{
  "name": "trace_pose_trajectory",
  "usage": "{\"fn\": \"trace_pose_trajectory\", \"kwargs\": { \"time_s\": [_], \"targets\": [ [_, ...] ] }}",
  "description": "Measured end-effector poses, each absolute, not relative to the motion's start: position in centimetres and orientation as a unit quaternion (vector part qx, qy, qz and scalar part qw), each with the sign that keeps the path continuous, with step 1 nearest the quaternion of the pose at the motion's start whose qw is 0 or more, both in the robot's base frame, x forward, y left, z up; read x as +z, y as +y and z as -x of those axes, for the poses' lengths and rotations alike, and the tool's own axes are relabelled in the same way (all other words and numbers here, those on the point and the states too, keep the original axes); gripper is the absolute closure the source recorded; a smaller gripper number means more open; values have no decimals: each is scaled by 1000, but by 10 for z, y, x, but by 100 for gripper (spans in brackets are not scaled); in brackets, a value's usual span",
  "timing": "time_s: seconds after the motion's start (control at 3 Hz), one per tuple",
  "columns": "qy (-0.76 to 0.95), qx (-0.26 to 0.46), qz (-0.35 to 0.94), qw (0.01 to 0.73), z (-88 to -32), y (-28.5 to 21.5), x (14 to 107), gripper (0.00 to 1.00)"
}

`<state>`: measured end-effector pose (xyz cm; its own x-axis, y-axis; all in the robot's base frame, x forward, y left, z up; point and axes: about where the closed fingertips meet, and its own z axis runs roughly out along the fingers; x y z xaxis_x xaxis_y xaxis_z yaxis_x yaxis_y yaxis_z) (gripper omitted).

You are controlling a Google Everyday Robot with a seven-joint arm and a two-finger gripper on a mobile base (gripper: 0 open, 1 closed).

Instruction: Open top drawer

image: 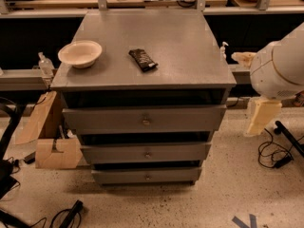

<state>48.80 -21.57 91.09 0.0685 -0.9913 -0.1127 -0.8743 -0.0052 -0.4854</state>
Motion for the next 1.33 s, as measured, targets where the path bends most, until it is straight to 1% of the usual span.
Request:
{"fn": "trace_pose_trajectory", "kwargs": {
  "time_s": [0.33,0.67,1.0,1.33],
  "targets": [
    [664,-145,695,236,-496,-214,913,0],
    [664,-145,695,236,-496,-214,913,0],
    [663,-145,700,224,-496,-209,900,0],
    [654,-155,711,206,-495,-198,866,0]
  ]
}}
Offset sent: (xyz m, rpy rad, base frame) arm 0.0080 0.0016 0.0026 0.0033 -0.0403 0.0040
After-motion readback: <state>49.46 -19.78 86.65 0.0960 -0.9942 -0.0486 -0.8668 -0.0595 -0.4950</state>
